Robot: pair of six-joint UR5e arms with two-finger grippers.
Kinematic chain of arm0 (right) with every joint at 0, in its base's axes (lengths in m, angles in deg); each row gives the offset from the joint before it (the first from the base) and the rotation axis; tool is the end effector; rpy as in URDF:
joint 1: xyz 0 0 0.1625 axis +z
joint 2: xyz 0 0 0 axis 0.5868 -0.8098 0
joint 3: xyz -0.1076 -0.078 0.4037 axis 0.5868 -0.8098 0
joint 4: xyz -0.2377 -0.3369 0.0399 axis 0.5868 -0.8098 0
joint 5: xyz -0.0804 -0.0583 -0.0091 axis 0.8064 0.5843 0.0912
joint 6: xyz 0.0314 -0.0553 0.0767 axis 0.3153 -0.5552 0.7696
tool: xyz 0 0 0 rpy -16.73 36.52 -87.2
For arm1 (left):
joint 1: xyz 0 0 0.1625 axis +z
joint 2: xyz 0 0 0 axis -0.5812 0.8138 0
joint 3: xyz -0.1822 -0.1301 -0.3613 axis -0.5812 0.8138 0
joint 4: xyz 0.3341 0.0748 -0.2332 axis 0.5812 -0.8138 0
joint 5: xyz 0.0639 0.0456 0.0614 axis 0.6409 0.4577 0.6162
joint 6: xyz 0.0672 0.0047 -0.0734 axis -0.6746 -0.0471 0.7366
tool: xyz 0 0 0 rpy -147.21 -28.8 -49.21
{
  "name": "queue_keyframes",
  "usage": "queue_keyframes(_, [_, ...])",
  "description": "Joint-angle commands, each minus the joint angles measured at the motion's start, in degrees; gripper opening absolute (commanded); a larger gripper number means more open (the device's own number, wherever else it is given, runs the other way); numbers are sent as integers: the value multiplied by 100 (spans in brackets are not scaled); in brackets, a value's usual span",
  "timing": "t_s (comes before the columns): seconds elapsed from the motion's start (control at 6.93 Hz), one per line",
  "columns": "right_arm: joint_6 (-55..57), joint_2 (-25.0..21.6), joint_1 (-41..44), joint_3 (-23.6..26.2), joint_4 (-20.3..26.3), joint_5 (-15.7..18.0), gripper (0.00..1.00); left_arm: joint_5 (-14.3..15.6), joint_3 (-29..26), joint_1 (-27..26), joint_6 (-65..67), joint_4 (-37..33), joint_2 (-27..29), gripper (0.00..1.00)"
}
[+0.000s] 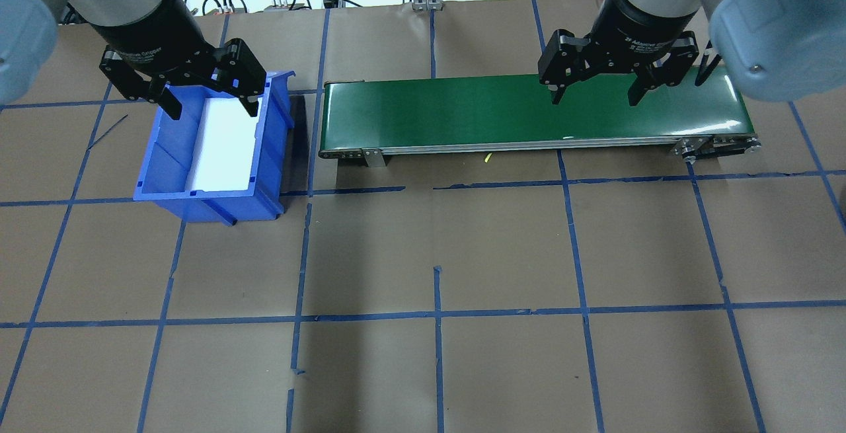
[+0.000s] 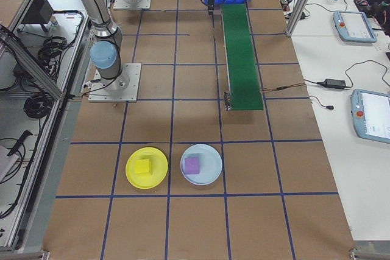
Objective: Move block left to right into plate
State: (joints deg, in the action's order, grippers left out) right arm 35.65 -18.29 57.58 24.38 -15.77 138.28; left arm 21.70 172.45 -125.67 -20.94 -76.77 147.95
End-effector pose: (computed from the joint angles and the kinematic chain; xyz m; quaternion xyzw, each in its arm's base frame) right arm 0.1677 -0.4895 0.4943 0.0227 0.9988 -0.0369 0.0235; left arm -0.1328 -0.4905 0.5108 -0.0003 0.9999 -0.0076 0.0086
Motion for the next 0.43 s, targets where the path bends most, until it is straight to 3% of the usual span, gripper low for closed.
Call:
queue_keyframes(0.0, [4, -2, 1, -23, -5, -13, 100, -2, 21, -4, 0, 5, -9, 100])
queue_keyframes(0.29, [13, -2, 1, -24, -5, -13, 100, -11, 48, 22, 0, 5, -9, 100])
